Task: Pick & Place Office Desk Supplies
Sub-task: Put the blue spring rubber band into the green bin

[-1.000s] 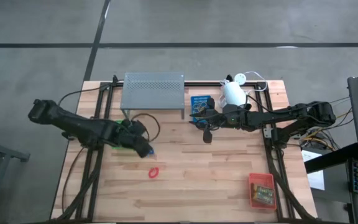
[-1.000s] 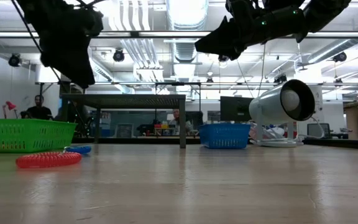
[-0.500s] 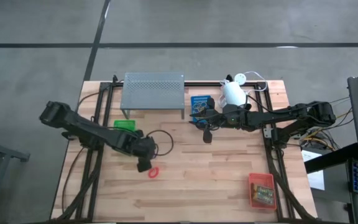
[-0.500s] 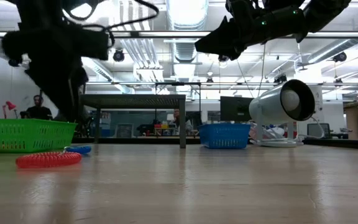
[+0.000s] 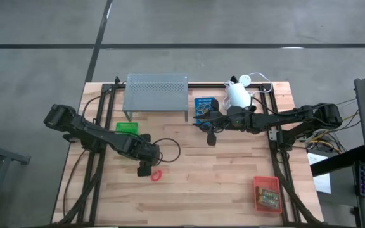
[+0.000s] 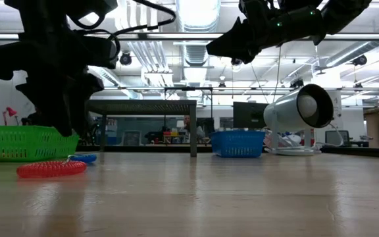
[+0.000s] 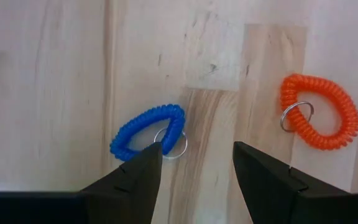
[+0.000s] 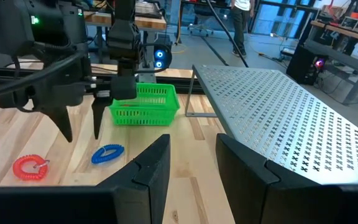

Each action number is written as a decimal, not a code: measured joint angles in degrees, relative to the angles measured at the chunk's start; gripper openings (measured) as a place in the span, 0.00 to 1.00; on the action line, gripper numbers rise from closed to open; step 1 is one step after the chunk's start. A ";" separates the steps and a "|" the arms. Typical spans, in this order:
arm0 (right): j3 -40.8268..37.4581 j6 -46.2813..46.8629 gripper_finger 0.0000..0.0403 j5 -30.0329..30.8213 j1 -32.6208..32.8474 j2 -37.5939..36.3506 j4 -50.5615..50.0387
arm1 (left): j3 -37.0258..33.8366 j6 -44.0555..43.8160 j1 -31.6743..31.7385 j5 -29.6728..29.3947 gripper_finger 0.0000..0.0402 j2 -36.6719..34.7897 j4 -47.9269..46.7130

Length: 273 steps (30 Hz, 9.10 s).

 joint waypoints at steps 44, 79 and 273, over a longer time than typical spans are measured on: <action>0.00 0.00 0.32 0.02 0.00 0.00 -0.08 | -0.94 8.00 0.71 -1.30 0.44 8.55 4.93; 0.00 0.00 0.32 0.00 0.00 0.00 -0.48 | -0.90 9.49 1.86 -1.48 0.29 8.68 5.76; 0.02 0.00 0.32 0.00 0.00 0.00 -1.19 | 5.42 -27.36 18.78 10.93 0.07 1.99 -12.69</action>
